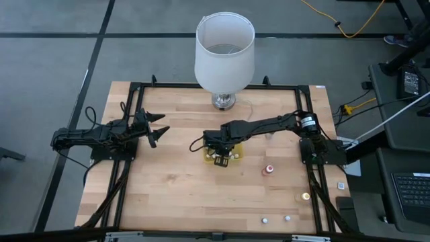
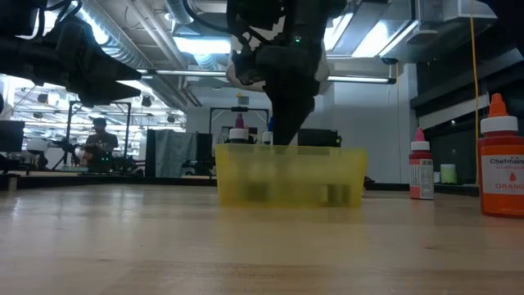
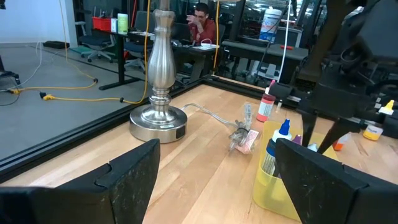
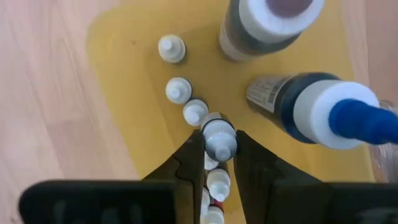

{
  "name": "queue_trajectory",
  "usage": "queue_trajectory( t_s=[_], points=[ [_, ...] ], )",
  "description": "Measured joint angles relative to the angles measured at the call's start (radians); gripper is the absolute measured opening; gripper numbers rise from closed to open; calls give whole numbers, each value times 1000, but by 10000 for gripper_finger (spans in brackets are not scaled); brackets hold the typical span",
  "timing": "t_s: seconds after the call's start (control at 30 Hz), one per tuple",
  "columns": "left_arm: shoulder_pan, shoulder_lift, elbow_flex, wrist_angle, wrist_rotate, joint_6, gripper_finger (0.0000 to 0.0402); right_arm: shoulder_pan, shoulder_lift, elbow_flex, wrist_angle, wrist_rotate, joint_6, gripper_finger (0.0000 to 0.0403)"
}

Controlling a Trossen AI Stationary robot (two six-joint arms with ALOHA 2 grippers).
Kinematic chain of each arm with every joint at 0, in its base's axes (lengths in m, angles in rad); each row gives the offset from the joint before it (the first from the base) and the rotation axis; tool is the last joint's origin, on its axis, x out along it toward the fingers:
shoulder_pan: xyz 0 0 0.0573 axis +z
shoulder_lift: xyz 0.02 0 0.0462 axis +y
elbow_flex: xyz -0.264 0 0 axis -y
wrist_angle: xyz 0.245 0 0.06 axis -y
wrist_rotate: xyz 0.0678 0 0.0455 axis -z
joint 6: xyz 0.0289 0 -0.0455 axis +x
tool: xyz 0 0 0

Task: Pick & Place food coloring
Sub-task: Put the small dark green food coloring bottle into the yellow bin

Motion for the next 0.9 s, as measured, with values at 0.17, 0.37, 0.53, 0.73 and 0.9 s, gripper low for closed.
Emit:
queue_trajectory(
  t_s=[0.17, 0.37, 0.53, 0.73, 0.9],
  points=[
    [0, 0, 0, 0, 0, 0, 313, 0, 0, 0, 13, 7, 24, 76],
    [0, 0, 0, 0, 0, 0, 311, 0, 0, -37, 42, 27, 51, 74],
    [0, 0, 0, 0, 0, 0, 313, 0, 0, -67, 70, 27, 69, 78],
    [0, 0, 0, 0, 0, 0, 311, 0, 0, -107, 120, 27, 89, 79],
    [0, 0, 0, 0, 0, 0, 310, 0, 0, -130, 141, 27, 91, 80]
  ],
)
